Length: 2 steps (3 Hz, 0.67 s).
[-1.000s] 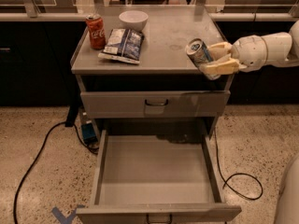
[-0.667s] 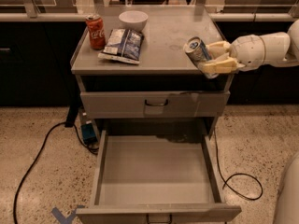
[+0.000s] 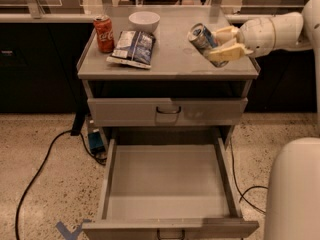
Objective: Pick redbull can from middle drawer and place on counter
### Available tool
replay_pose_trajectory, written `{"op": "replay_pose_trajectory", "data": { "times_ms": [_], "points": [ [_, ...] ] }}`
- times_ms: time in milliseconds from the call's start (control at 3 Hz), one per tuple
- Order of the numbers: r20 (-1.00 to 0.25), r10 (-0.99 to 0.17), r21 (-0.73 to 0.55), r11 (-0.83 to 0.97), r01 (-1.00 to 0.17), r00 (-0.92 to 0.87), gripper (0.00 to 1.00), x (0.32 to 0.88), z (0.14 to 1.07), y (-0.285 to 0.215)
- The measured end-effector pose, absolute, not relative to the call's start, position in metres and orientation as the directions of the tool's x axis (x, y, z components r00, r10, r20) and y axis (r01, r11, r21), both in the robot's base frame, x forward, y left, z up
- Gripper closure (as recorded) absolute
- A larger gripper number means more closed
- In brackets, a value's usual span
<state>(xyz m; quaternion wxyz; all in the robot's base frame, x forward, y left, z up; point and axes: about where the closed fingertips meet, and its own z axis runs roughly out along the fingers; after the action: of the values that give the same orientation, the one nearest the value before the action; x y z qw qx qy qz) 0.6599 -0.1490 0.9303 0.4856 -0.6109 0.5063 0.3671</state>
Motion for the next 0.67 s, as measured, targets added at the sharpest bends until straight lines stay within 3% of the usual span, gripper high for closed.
{"op": "replay_pose_trajectory", "data": {
  "times_ms": [667],
  "points": [
    [-0.923, -0.252, -0.313, 0.048, -0.949, 0.292, 1.0, 0.704, 0.958, -0.13]
  ]
}}
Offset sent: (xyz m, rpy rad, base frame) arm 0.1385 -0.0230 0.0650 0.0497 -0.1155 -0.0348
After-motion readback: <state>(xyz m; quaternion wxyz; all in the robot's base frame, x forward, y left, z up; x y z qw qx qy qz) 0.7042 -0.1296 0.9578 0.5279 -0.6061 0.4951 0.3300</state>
